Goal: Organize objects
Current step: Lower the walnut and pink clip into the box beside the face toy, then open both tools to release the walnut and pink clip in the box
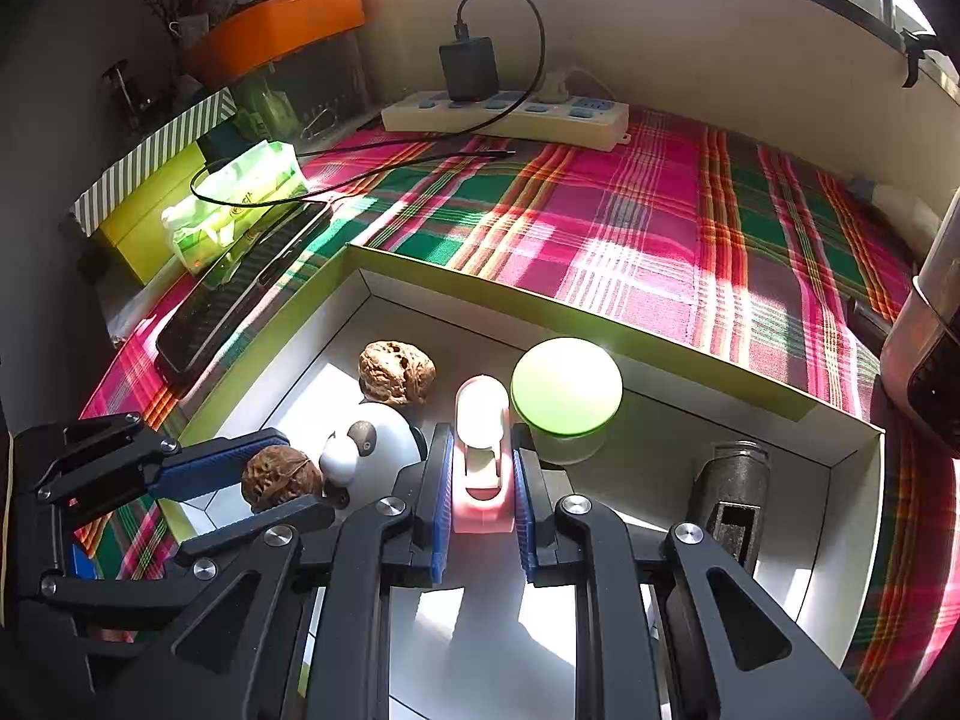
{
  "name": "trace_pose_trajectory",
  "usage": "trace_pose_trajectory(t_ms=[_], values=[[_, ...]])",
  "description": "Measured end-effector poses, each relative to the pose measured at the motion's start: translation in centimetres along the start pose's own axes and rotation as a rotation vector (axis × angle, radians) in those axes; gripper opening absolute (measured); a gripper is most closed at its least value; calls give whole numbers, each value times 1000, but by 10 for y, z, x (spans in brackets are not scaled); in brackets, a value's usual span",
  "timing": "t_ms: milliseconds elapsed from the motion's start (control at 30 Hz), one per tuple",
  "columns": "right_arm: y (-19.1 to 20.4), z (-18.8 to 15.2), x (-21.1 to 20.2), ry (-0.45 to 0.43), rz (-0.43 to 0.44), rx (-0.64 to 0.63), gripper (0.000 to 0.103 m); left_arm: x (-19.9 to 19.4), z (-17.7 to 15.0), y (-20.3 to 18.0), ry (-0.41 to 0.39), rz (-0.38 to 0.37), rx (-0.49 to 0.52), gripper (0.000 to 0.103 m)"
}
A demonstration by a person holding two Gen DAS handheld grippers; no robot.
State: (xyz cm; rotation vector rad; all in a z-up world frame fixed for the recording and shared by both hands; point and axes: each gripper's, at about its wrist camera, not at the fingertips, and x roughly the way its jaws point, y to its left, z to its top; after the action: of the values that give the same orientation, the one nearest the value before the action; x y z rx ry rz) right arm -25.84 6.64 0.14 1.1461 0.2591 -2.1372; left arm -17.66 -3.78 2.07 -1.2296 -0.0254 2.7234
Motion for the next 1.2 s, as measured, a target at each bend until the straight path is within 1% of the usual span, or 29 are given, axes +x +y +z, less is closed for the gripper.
trace_pose_trajectory(t_ms=[400,533,800,1067,1133,1200], values=[[-2,0,0,-3,6,17,19,0,-1,0,0,3,2,27],[-2,0,0,-4,2,19,22,-1,-2,-1,0,0,6,30],[-2,-2,-4,-12,-7,36,28,-5,-3,-1,-1,-1,-1,32],[0,-3,-7,-20,-15,34,31,-7,-4,-1,-1,3,-1,33],[0,-4,-7,-21,-16,36,34,-8,-5,-1,-1,3,-3,33],[0,-4,-8,-22,-13,38,35,-8,-5,-1,-2,4,-1,34]])
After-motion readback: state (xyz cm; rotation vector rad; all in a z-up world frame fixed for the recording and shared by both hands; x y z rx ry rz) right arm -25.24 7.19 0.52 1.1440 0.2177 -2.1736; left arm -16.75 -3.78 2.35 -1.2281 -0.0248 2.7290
